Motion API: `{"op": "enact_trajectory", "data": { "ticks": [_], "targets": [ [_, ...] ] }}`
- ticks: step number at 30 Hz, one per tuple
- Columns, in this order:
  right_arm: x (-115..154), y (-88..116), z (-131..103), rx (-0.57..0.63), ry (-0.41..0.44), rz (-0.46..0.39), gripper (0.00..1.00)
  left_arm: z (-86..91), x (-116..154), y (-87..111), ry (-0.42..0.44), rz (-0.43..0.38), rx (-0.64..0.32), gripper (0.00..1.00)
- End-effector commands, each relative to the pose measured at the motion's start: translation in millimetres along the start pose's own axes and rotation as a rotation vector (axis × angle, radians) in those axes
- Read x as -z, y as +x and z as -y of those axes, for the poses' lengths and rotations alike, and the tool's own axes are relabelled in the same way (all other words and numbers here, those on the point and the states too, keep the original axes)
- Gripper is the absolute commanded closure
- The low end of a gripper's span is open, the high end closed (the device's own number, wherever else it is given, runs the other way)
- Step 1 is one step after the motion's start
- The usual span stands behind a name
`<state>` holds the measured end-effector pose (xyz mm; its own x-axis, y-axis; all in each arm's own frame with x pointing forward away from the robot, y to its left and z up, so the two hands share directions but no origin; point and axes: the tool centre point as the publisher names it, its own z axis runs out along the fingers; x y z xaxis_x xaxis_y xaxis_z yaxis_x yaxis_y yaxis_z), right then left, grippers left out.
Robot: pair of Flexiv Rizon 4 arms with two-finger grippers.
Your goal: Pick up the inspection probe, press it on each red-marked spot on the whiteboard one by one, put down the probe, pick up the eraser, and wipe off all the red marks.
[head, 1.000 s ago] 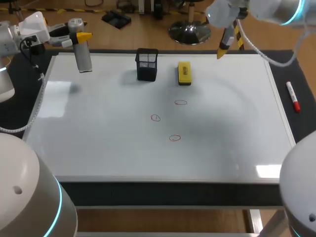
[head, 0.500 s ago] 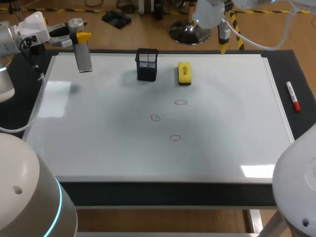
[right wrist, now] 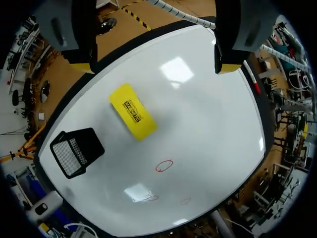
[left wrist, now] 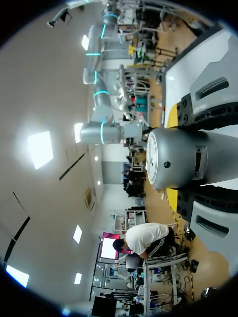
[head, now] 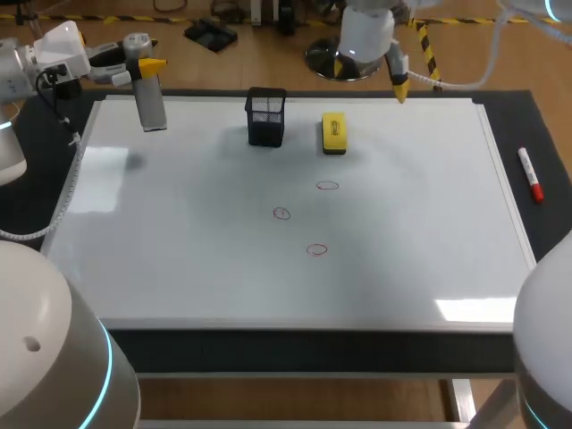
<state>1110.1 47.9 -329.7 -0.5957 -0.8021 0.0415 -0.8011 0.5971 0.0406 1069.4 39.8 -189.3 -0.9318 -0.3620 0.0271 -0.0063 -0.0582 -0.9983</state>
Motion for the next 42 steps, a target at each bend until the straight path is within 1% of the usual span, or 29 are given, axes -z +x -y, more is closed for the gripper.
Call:
{"op": "enact_trajectory", "data": {
  "ticks": [1, 4, 7, 8, 10, 13, 15, 17, 18, 21, 23, 26, 29, 31, 37, 42],
  "targets": [
    [-9, -5, 0, 0.156, 0.002, -0.010, 0.00, 1.3, 0, 0.9, 0.000, 0.003, -0.001, 1.00],
    [-15, -7, -4, 0.235, 0.019, -0.023, 0.00, 1.3, 0, 0.9, 0.000, 0.003, -0.001, 1.00],
    [-21, -9, -7, 0.304, 0.021, -0.002, 0.00, 1.3, 0, 0.9, 0.000, 0.003, -0.001, 1.00],
    [-22, -9, -9, 0.311, 0.017, 0.002, 0.00, 1.3, 0, 0.9, 0.000, 0.003, -0.001, 1.00],
    [-24, -13, -12, 0.365, 0.030, 0.000, 0.00, 1.3, 0, 0.9, 0.000, 0.003, -0.001, 1.00],
    [-27, -18, -16, 0.399, 0.031, 0.006, 0.00, 1.3, 0, 0.9, 0.000, 0.003, -0.001, 1.00],
    [-30, -21, -18, 0.401, 0.028, 0.006, 0.00, 1.3, 0, 0.9, 0.000, 0.003, -0.001, 1.00],
    [-34, -25, -23, 0.445, 0.056, 0.011, 0.00, 1.3, 0, 0.9, 0.000, 0.003, -0.001, 1.00],
    [-37, -27, -23, 0.436, 0.048, -0.010, 0.00, 1.3, 0, 0.9, 0.000, 0.003, -0.001, 1.00],
    [-44, -32, -27, 0.463, 0.052, -0.034, 0.00, 1.3, 0, 0.9, 0.000, 0.003, -0.001, 1.00],
    [-48, -34, -31, 0.488, 0.055, -0.026, 0.00, 1.3, 0, 0.9, 0.000, 0.003, -0.001, 1.00],
    [-57, -37, -34, 0.510, 0.034, -0.010, 0.00, 1.3, 0, 0.9, 0.000, 0.003, -0.001, 1.00],
    [-67, -41, -37, 0.516, 0.009, -0.019, 0.00, 1.3, 0, 0.9, 0.000, 0.003, -0.001, 1.00],
    [-72, -42, -38, 0.513, -0.003, 0.003, 0.00, 1.3, 0, 0.9, 0.000, 0.003, -0.001, 1.00],
    [-82, -42, -37, 0.517, -0.027, 0.012, 0.00, 1.3, 0, 0.9, 0.000, 0.003, -0.001, 1.00],
    [-88, -44, -37, 0.520, -0.041, -0.005, 0.00, 1.3, 0, 0.9, 0.000, 0.003, -0.001, 1.00]
  ]
}}
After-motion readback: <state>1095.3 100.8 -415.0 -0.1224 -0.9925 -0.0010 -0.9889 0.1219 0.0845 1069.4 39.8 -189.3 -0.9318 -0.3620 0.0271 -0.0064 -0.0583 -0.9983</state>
